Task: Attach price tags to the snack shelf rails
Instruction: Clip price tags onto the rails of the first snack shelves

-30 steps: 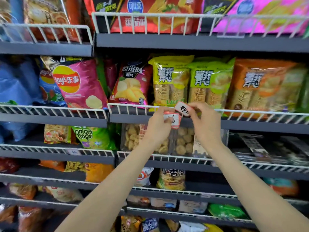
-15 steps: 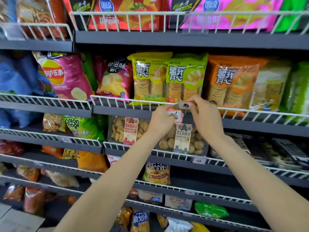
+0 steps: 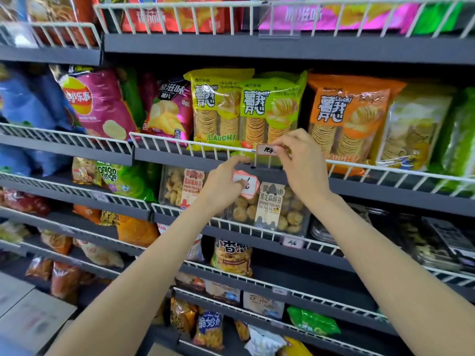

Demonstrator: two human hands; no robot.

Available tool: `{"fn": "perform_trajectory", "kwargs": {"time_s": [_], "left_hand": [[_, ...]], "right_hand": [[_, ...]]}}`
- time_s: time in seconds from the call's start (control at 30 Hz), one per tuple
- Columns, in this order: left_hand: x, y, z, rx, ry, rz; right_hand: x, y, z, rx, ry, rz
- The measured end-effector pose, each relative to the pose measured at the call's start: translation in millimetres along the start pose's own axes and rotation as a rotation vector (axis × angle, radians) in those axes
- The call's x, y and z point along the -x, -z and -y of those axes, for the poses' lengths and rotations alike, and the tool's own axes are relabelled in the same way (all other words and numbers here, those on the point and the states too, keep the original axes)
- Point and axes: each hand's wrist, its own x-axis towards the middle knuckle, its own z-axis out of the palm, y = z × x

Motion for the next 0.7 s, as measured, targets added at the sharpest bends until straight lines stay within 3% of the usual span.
{"fn": "perform_trajectory", "kwargs": {"time_s": [0.23, 0.7], "left_hand": [[-9, 7, 5, -0.136, -0.045, 0.032], [-32, 29, 21, -0.189, -0.29, 0.153]], "right_hand": [[7, -6, 1, 0.072, -0.003, 0.069], [8, -20, 17, 0.54, 0.06, 0.024]]}}
